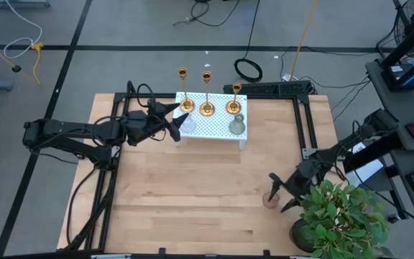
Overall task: Pick & Place candle stick holders
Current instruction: Put the pink vase on the shelf
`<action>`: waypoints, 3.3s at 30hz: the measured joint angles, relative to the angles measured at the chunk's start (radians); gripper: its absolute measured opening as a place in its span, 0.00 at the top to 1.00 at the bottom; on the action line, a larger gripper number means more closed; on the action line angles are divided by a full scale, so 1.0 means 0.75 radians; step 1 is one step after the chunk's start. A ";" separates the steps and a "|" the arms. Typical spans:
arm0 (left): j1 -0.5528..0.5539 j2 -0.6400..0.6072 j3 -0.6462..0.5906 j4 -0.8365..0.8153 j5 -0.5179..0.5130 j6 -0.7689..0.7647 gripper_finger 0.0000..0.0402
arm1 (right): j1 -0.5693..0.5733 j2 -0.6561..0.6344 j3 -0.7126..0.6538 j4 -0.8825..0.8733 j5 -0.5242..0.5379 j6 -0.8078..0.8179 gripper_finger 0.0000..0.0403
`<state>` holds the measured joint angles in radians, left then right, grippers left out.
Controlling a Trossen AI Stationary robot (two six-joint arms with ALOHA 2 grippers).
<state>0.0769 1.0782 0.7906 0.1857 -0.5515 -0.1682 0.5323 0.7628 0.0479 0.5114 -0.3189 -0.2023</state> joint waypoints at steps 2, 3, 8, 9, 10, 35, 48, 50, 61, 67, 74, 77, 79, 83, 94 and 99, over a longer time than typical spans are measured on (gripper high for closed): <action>0.000 0.000 0.000 0.000 0.000 0.002 0.33 | 0.000 0.003 -0.001 -0.009 0.083 0.016 0.31; 0.000 0.000 0.000 0.000 0.001 0.002 0.33 | 0.000 0.002 -0.001 -0.008 0.141 0.039 0.31; 0.000 0.000 0.000 -0.001 0.001 0.010 0.33 | 0.000 0.003 -0.001 -0.117 0.285 0.145 0.31; 0.000 0.000 0.000 -0.001 0.002 0.011 0.33 | 0.000 0.003 -0.001 -0.143 0.278 0.164 0.31; 0.000 0.000 0.000 -0.001 0.002 0.012 0.33 | -0.001 0.003 -0.001 -0.154 0.250 0.190 0.31; -0.001 0.000 0.000 -0.003 0.006 0.011 0.33 | -0.001 0.003 -0.002 -0.080 0.635 0.304 0.69; -0.001 0.001 0.000 -0.003 0.027 0.010 0.33 | -0.160 0.047 0.064 0.407 0.886 0.220 0.69; 0.000 0.001 0.000 -0.003 0.027 0.010 0.33 | -0.185 0.101 0.141 0.398 0.877 0.152 0.69; -0.001 0.001 -0.001 -0.003 0.027 0.033 0.33 | -0.340 0.593 0.644 0.406 1.007 0.126 0.69; 0.000 0.001 -0.001 -0.003 0.027 0.059 0.33 | -0.419 0.915 0.902 0.408 1.058 0.149 0.68; 0.000 0.001 -0.001 -0.003 0.028 0.083 0.33 | -0.516 1.083 1.097 0.377 1.318 0.112 0.68; 0.000 0.001 -0.001 -0.003 0.031 0.123 0.33 | -0.569 1.118 1.126 0.348 1.300 0.146 0.68; 0.000 0.001 -0.001 -0.003 0.032 0.132 0.33 | -0.603 1.142 1.134 0.340 1.275 0.160 0.68; 0.000 0.001 -0.001 -0.003 0.038 0.135 0.33 | -0.665 1.174 1.152 0.350 1.247 0.127 0.68; -0.001 0.001 -0.001 -0.004 0.039 0.140 0.33 | -0.763 1.183 1.149 0.289 1.121 0.175 0.68; -0.001 0.001 -0.001 -0.006 0.039 0.141 0.33 | -0.761 1.182 1.149 0.279 1.125 0.174 0.68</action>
<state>0.0761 1.0786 0.7902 0.1810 -0.5224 -0.0628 -0.0383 1.6489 0.9096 0.7205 0.5250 -0.0715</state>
